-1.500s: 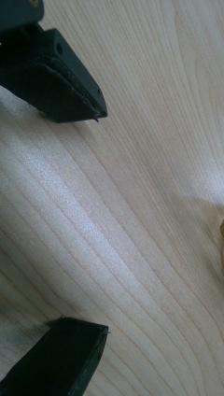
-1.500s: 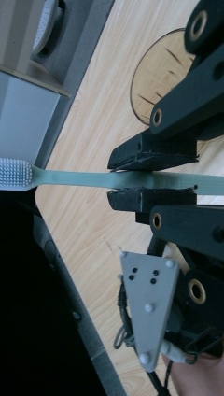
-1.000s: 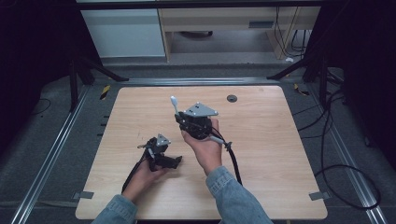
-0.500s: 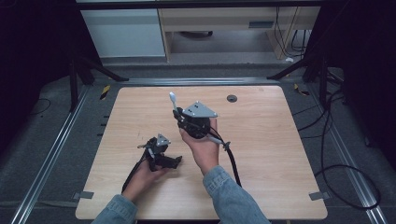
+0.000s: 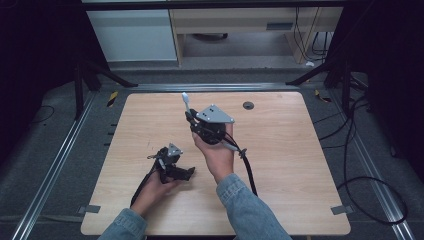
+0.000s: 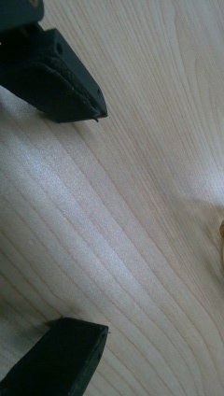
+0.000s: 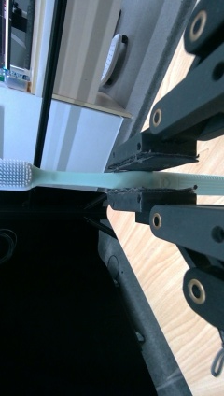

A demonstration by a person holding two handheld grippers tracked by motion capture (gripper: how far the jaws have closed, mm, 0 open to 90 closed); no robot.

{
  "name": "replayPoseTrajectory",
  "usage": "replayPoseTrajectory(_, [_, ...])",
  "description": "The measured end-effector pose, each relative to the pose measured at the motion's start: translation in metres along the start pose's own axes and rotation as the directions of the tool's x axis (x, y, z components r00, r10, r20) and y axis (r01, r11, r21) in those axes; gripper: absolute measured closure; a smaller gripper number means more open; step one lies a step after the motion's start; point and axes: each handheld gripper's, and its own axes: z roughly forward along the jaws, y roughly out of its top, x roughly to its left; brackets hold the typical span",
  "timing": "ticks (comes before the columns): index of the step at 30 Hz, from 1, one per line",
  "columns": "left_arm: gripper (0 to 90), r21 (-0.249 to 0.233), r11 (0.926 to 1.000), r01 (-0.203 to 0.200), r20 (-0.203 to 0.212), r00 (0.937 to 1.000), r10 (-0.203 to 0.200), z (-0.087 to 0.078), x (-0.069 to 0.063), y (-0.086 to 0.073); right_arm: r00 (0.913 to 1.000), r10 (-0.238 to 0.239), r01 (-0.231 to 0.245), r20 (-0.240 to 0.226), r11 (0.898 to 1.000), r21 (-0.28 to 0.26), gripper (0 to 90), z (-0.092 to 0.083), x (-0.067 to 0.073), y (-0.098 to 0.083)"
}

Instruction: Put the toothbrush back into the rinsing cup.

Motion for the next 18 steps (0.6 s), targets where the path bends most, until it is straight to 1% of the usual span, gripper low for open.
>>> replayPoseTrajectory(3, [0.0,0.000,1.0000,0.000,-0.001,1.0000,0.000,0.0000,0.0000,0.0000,0.9999,-0.016,0.016,0.002,1.000,-0.005,79.4,0.0030,0.0012,-0.0006])
replayPoseTrajectory(9, [0.0,0.000,1.0000,-0.001,-0.001,1.0000,0.001,0.0000,0.0000,0.0000,0.9998,-0.016,0.017,0.013,1.000,-0.013,79.3,0.0064,0.0007,-0.0030])
replayPoseTrajectory(11, [0.0,0.000,1.0000,-0.001,-0.001,1.0000,0.001,0.0000,0.0000,0.0000,0.9996,-0.010,0.011,0.025,1.000,-0.023,79.4,0.0079,-0.0023,-0.0033])
replayPoseTrajectory(16, [0.0,0.003,1.0000,-0.005,0.000,1.0000,0.005,-0.0002,0.0003,0.0000,0.9984,-0.029,0.031,0.049,0.999,-0.043,79.3,0.0096,-0.0062,-0.0054])
replayPoseTrajectory(18, [0.0,0.003,1.0000,-0.005,0.001,1.0000,0.005,-0.0002,0.0002,0.0000,0.9985,-0.020,0.023,0.050,0.998,-0.052,79.3,0.0105,-0.0068,-0.0054])
